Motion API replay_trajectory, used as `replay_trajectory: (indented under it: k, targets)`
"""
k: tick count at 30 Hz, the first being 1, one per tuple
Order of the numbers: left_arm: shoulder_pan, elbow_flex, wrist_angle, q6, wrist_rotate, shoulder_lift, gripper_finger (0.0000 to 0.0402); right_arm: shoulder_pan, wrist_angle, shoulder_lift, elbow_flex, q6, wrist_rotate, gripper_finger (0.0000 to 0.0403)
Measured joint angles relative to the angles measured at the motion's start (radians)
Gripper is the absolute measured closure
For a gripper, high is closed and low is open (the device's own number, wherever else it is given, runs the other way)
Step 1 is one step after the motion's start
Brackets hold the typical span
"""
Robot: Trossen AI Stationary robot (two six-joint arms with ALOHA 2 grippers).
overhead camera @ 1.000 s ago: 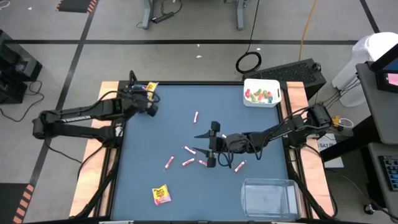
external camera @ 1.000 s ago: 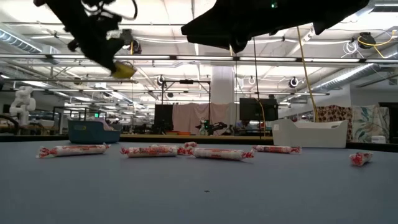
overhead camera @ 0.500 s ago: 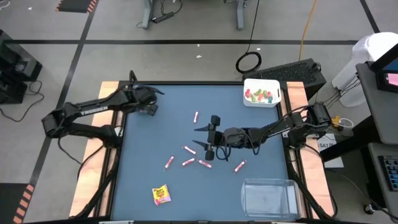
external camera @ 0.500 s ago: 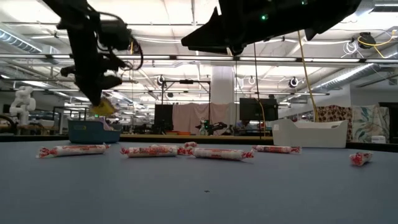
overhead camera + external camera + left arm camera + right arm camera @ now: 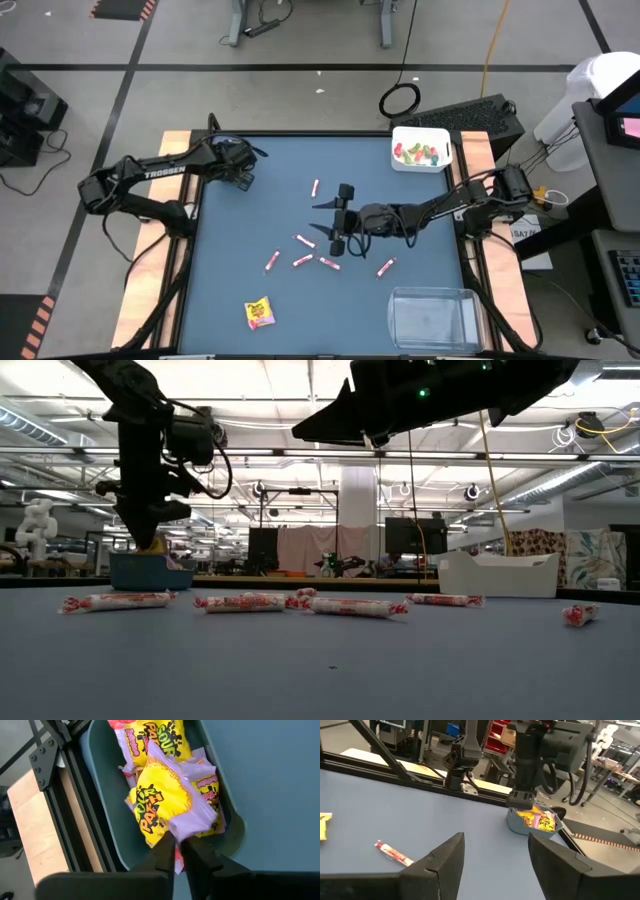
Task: Sort candy
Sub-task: Put the yellow candy pack into the blue bin
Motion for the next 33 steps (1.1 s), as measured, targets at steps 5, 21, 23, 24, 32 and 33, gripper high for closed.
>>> replay_trajectory:
  k: [5, 21, 23, 24, 32, 33]
  targets:
    - [-0.001, 0.0, -0.001, 0.026, 0.001, 0.0, 0.0301, -0.014, -0.014, 0.0, 0.0, 0.004, 0.0, 0.0193]
    - [-0.007, 0.155, -0.085, 0.067, -0.101, -0.02, 0.0278, -0.017, -0.026, 0.0, 0.0, 0.041, 0.0, 0.0193]
    - [0.008, 0.137, -0.074, 0.077, -0.069, -0.019, 0.0301, -0.017, -0.026, 0.0, 0.0, 0.041, 0.0, 0.0193]
    - [0.014, 0.124, -0.063, 0.078, -0.057, -0.018, 0.0314, -0.017, -0.026, 0.0, 0.0, 0.041, 0.0, 0.0193]
    - [0.03, 0.015, 0.062, 0.103, 0.067, -0.018, 0.0396, -0.017, -0.048, 0.0, 0.0, 0.05, 0.0, 0.0193]
    - [0.029, 0.001, 0.079, 0.104, 0.074, -0.018, 0.0395, -0.017, -0.049, 0.0, 0.0, 0.052, 0.0, 0.0193]
